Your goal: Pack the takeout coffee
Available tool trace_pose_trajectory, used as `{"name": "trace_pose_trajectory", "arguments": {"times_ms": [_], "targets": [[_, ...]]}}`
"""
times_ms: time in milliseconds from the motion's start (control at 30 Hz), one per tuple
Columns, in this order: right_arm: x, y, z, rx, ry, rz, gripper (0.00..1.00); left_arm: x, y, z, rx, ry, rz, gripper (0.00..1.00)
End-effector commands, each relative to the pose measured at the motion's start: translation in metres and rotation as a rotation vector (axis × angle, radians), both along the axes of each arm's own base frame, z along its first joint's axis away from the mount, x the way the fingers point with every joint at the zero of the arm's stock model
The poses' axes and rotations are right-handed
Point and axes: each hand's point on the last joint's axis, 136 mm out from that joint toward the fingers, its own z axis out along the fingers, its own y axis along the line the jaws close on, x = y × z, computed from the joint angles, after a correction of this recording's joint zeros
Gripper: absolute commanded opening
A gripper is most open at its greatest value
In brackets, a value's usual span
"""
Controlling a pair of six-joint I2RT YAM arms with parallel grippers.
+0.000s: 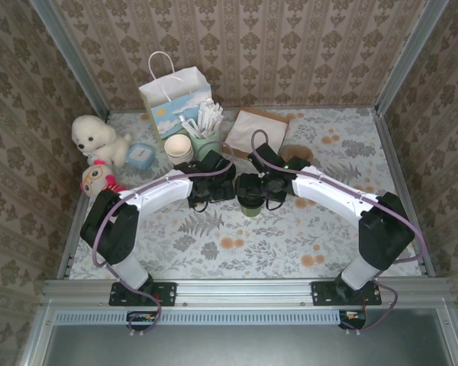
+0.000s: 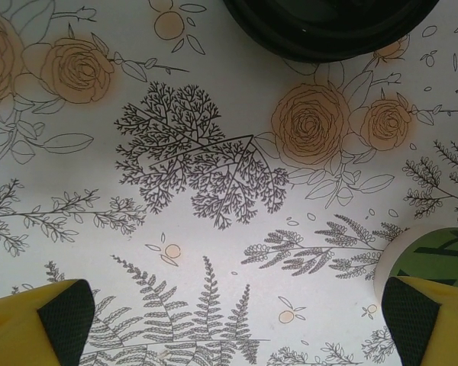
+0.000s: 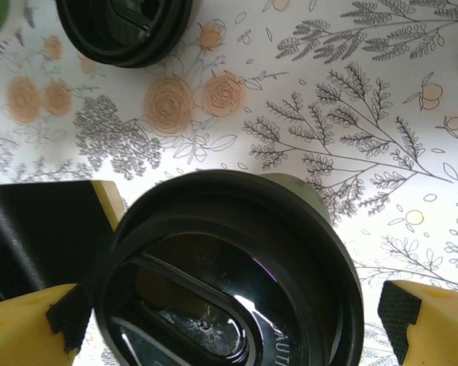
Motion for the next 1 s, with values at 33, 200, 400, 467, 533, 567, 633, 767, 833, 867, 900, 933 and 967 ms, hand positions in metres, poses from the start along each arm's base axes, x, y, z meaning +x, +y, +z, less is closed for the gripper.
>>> {"name": "trace_pose_trajectory", "arguments": {"times_ms": [33, 200, 400, 467, 533, 567, 633, 767, 833, 867, 900, 933, 967], "targets": [[-0.004, -0.006, -0.006, -0.074, 0.021, 0.010, 1.00, -0.004, -0.002, -0.009, -0.010, 0.023, 0.008, 1.00], [-0.005, -0.001, -0.012, -0.063, 0.031, 0.027, 0.96, -0.005, -0.003, -0.010, -0.013, 0.024, 0.004, 1.00], [-0.003, 0.003, -0.014, -0.041, 0.014, 0.043, 0.80, -0.005, -0.001, -0.007, -0.024, 0.005, 0.017, 1.00], [-0.001, 0.000, -0.014, -0.054, 0.006, 0.047, 0.77, -0.005, 0.002, -0.004, -0.025, -0.015, 0.024, 1.00], [0.003, -0.006, -0.012, -0.066, 0.002, 0.049, 0.75, -0.005, 0.009, 0.000, -0.019, -0.039, 0.038, 1.00], [0.007, -0.012, -0.009, -0.079, -0.004, 0.048, 0.75, -0.004, 0.011, 0.003, -0.015, -0.056, 0.044, 1.00], [0.016, -0.023, -0.004, -0.102, -0.024, 0.049, 0.74, -0.002, 0.018, 0.009, -0.011, -0.093, 0.070, 1.00], [0.041, -0.044, -0.001, -0.116, -0.053, 0.017, 0.74, 0.005, 0.021, 0.018, -0.028, -0.154, 0.096, 1.00], [0.054, -0.052, 0.000, -0.109, -0.062, -0.003, 0.74, 0.007, 0.019, 0.020, -0.036, -0.164, 0.093, 1.00], [0.060, -0.053, -0.001, -0.104, -0.065, -0.007, 0.73, 0.008, 0.017, 0.020, -0.042, -0.166, 0.088, 1.00], [0.068, -0.055, -0.002, -0.098, -0.070, -0.013, 0.73, 0.008, 0.016, 0.019, -0.045, -0.168, 0.081, 1.00], [0.075, -0.058, -0.002, -0.099, -0.071, -0.022, 0.73, 0.009, 0.015, 0.019, -0.047, -0.170, 0.077, 1.00], [0.081, -0.061, -0.003, -0.107, -0.068, -0.028, 0.73, 0.009, 0.013, 0.019, -0.051, -0.172, 0.072, 1.00]]}}
